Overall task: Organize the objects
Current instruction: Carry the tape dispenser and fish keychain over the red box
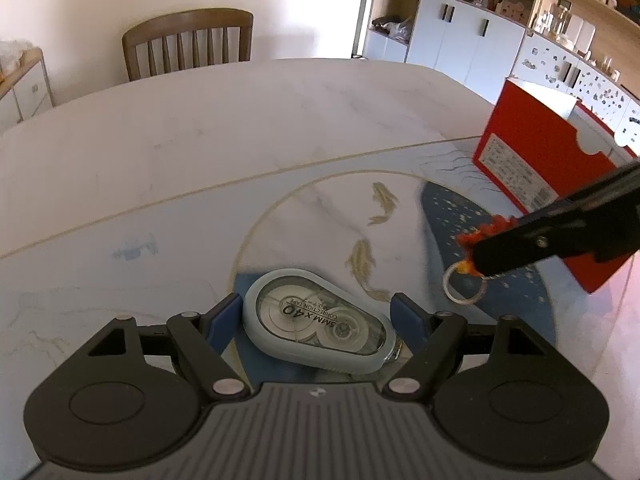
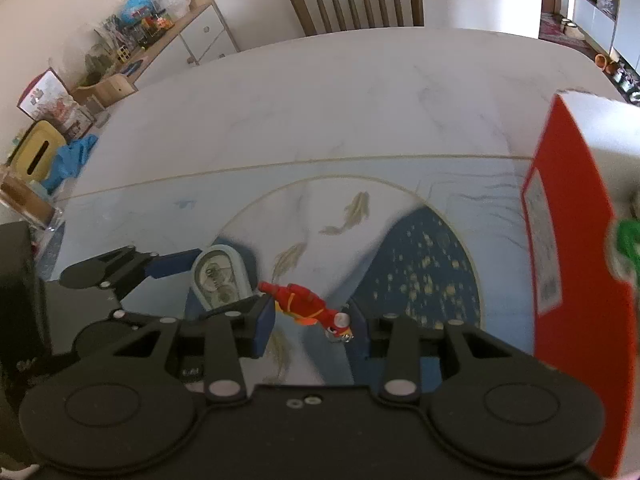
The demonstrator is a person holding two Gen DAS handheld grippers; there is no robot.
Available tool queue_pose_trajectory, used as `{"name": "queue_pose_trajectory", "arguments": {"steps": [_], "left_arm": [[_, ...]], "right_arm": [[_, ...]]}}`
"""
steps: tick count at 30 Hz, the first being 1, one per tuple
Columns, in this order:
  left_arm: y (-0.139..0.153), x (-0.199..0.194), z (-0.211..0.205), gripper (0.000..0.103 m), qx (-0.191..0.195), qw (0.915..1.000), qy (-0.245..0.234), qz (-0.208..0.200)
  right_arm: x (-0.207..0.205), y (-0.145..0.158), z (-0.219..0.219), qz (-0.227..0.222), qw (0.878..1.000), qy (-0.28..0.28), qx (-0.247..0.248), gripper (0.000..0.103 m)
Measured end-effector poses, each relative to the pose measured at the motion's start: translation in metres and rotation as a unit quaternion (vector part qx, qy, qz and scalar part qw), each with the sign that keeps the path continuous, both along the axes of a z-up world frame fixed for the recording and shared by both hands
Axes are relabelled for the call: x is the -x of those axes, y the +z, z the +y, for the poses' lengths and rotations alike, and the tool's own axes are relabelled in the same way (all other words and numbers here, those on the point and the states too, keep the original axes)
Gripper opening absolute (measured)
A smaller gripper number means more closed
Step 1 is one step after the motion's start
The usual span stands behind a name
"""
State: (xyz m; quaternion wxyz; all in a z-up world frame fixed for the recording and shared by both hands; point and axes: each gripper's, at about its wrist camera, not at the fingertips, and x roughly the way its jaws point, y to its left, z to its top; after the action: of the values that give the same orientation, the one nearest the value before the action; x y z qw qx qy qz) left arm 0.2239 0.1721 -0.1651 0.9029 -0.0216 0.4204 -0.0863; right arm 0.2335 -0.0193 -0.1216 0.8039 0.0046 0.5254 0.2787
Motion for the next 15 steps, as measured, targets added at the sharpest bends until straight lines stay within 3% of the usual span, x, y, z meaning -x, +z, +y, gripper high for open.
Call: {"name": "queue_pose_trajectory", "arguments": {"steps": [9,15], "left_arm": [[0.009,0.026,-0.018,0.081,0.007,0.9998,-0.003,0.018],[0.031,0.036,-0.039,0.081,0.008,0.9998,-0.017,0.011]], "right_arm": [[0.035,0.017,-0.031,-0.003,1.0,-0.011,-0.009,0.039],[0.046,0.029,-0.054,-0.016,1.0,-0.02,-0.016,0.039]]}}
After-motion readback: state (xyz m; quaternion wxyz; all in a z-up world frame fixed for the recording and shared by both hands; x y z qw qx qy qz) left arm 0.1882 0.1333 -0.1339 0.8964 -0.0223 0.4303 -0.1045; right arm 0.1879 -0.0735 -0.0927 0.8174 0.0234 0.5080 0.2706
